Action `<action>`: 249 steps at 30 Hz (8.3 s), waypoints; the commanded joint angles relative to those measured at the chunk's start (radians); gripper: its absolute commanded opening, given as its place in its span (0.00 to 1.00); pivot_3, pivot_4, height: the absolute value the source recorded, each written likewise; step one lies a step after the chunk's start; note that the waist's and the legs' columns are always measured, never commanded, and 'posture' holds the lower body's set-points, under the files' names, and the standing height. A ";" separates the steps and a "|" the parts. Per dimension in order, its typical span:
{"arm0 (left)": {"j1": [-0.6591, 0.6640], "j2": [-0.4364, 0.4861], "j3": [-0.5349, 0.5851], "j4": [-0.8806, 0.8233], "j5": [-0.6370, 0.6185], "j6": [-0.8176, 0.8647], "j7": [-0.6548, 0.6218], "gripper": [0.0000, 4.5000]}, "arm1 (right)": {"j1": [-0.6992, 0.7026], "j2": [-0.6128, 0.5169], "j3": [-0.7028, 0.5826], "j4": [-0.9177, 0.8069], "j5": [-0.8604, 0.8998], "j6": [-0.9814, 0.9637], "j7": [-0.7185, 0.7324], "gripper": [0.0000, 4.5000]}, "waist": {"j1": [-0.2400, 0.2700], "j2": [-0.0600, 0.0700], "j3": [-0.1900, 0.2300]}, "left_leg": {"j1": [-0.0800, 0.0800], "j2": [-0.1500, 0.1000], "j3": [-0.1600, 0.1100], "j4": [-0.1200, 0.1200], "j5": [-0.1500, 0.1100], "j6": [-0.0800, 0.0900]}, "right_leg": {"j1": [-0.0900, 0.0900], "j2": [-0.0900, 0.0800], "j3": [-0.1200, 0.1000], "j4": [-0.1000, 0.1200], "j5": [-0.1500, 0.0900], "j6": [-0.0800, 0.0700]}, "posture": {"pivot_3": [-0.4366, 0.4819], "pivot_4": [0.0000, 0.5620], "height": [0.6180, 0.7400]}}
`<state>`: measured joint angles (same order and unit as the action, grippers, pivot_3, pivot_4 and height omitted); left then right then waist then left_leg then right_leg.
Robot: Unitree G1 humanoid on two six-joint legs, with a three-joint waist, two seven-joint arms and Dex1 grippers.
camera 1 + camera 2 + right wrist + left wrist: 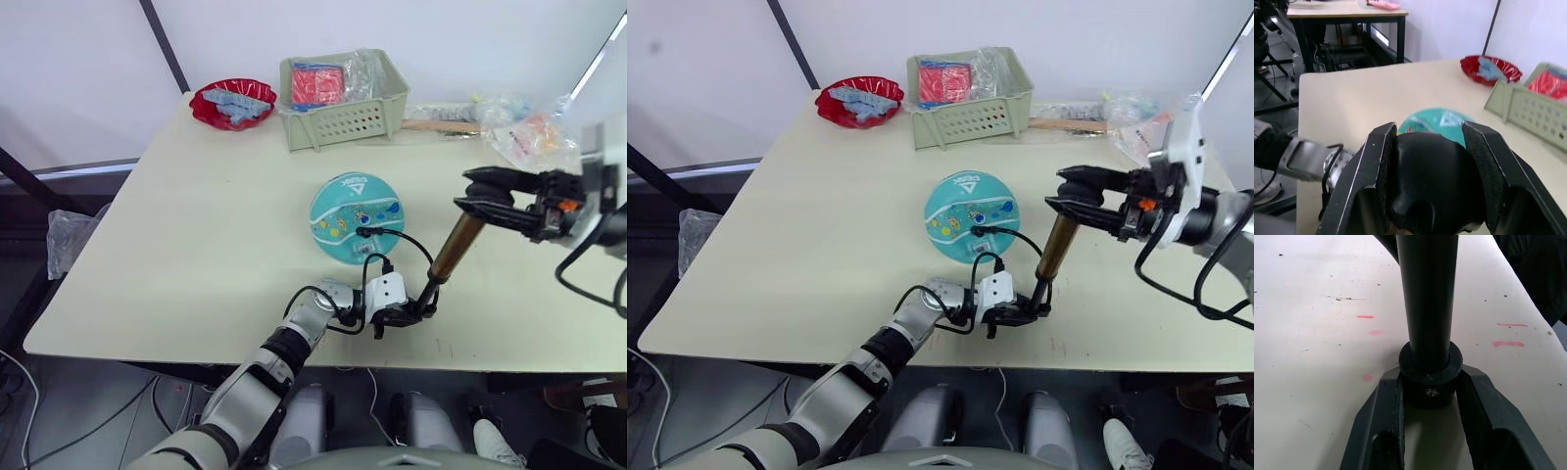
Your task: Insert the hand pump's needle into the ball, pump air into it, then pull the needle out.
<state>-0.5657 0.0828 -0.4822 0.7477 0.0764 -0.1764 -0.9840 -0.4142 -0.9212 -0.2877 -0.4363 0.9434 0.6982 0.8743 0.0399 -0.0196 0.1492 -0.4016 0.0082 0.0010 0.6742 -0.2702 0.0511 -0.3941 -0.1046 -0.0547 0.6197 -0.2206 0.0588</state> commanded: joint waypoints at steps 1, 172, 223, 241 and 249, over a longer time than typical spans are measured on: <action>0.047 0.038 -0.027 0.118 0.085 0.066 0.053 0.24 | -0.065 -0.026 -0.104 -0.022 0.076 0.013 -0.033 0.36 | -0.001 0.000 0.000 | 0.000 0.000 0.000 0.000 0.000 0.000 | 0.000 0.000 0.000 0.000 0.000 0.000 | 0.48 0.27 0.98; 0.053 0.044 -0.056 0.151 0.087 0.036 0.066 0.24 | 0.399 0.179 0.316 0.180 -0.537 -0.457 0.068 0.36 | -0.004 -0.003 -0.030 | -0.008 0.002 0.021 0.013 -0.012 0.019 | 0.000 -0.029 -0.035 -0.027 0.025 0.022 | 0.48 0.27 0.98; 0.061 0.036 -0.054 0.143 0.089 0.038 0.058 0.24 | 0.133 -0.069 -0.012 0.030 -0.163 -0.118 0.123 0.36 | -0.003 0.007 -0.012 | 0.000 0.002 0.021 0.011 -0.013 0.018 | 0.009 -0.032 -0.035 -0.029 0.023 0.024 | 0.48 0.27 0.98; 0.066 0.040 -0.051 0.136 0.091 0.044 0.060 0.24 | 0.413 0.130 0.266 0.125 -0.525 -0.456 0.081 0.36 | -0.002 -0.002 -0.022 | 0.002 0.003 0.021 0.010 -0.014 0.017 | 0.009 -0.031 -0.035 -0.029 0.021 0.026 | 0.48 0.27 0.98; 0.067 0.041 -0.053 0.133 0.093 0.044 0.059 0.24 | 0.421 0.148 0.280 0.122 -0.541 -0.480 0.066 0.36 | -0.003 -0.003 -0.026 | 0.002 0.004 0.021 0.010 -0.015 0.015 | 0.009 -0.030 -0.035 -0.029 0.021 0.026 | 0.48 0.27 0.98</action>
<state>-0.5528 0.0743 -0.5071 0.7936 0.0976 -0.2115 -0.9201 -0.0298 -0.7668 -0.0402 -0.3572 0.4560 0.1845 0.9375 0.0369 -0.0226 0.1229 -0.3992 0.0126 0.0222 0.6842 -0.2859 0.0649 -0.3846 -0.1346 -0.0898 0.5910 -0.1993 0.0852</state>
